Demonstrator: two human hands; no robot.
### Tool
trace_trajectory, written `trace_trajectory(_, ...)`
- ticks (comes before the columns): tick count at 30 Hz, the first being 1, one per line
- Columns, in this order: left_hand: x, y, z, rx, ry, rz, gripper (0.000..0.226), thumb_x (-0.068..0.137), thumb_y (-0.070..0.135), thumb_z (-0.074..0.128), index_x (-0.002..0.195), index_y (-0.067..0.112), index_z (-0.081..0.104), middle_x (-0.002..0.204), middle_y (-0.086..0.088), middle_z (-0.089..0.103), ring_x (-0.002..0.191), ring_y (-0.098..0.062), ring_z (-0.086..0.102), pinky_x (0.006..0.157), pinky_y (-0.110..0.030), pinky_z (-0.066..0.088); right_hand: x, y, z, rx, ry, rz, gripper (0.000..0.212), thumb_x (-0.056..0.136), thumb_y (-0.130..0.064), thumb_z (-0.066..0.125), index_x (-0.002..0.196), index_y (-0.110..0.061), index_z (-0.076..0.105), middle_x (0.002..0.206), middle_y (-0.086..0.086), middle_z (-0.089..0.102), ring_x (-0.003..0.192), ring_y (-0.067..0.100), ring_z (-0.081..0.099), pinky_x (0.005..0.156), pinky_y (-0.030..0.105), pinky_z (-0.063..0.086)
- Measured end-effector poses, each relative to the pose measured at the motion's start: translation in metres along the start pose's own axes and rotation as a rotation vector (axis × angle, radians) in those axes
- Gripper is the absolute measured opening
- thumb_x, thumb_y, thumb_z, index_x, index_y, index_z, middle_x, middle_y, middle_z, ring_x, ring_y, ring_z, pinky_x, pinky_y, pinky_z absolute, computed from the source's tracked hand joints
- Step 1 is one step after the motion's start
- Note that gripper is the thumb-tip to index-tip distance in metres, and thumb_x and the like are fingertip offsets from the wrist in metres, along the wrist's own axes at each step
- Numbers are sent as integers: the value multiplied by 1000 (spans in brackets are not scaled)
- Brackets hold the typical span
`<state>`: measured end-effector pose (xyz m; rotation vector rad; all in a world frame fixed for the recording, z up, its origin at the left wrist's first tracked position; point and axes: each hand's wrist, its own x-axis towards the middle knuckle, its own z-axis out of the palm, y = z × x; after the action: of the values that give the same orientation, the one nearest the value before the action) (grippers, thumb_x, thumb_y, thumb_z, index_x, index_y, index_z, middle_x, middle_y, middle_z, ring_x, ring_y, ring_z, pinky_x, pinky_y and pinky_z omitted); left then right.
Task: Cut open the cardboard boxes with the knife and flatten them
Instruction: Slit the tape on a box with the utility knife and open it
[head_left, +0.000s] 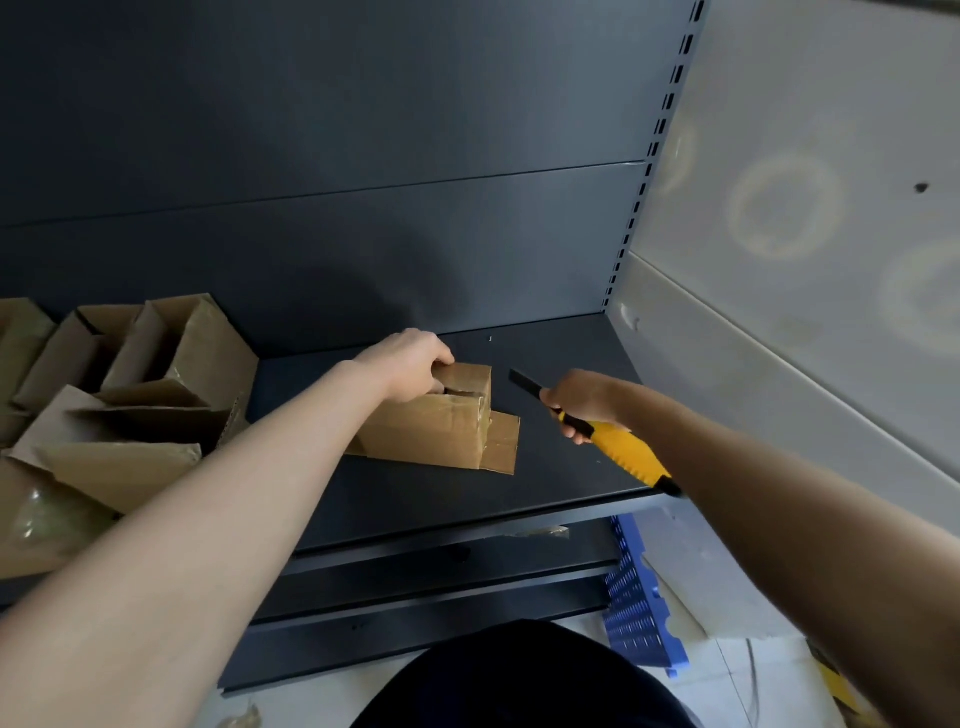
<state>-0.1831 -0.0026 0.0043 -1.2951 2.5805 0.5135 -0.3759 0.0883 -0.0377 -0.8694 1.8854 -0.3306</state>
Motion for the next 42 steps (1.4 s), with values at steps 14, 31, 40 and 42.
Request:
trace_trajectory(14, -25, -38, 12, -358, 5, -703, 106, 68, 31, 85, 148, 6, 21, 144, -13, 40, 128, -31, 45, 97, -36, 45, 74, 9, 41, -242, 249, -2, 42, 97, -32, 54, 122, 2, 53, 121, 19, 59, 109, 34, 58, 76, 32, 45)
trace_trajectory(31, -30, -45, 22, -452, 272, -713, 47, 65, 30, 85, 100, 5, 66, 102, -9, 66, 94, -27, 64, 59, -29, 43, 11, -77, 62, -899, 232, -751, 57, 87, -51, 61, 125, -9, 50, 121, 9, 39, 113, 28, 40, 90, 38, 47)
trace_trajectory(40, -31, -50, 22, -566, 304, -639, 24, 66, 22, 76, 65, 9, 55, 72, -2, 59, 72, -20, 59, 50, -25, 40, 6, -82, 66, -1032, 266, -817, 38, 104, -31, 32, 113, -2, 56, 110, 16, 56, 96, 34, 59, 69, 36, 42)
trace_trajectory(42, -31, -58, 26, -631, 287, -614, 33, 70, 24, 78, 96, 7, 68, 102, -5, 67, 94, -22, 62, 72, -31, 49, 8, -81, 66, -1014, 247, -788, 39, 104, -32, 30, 110, -3, 57, 108, 15, 57, 94, 33, 60, 68, 36, 41)
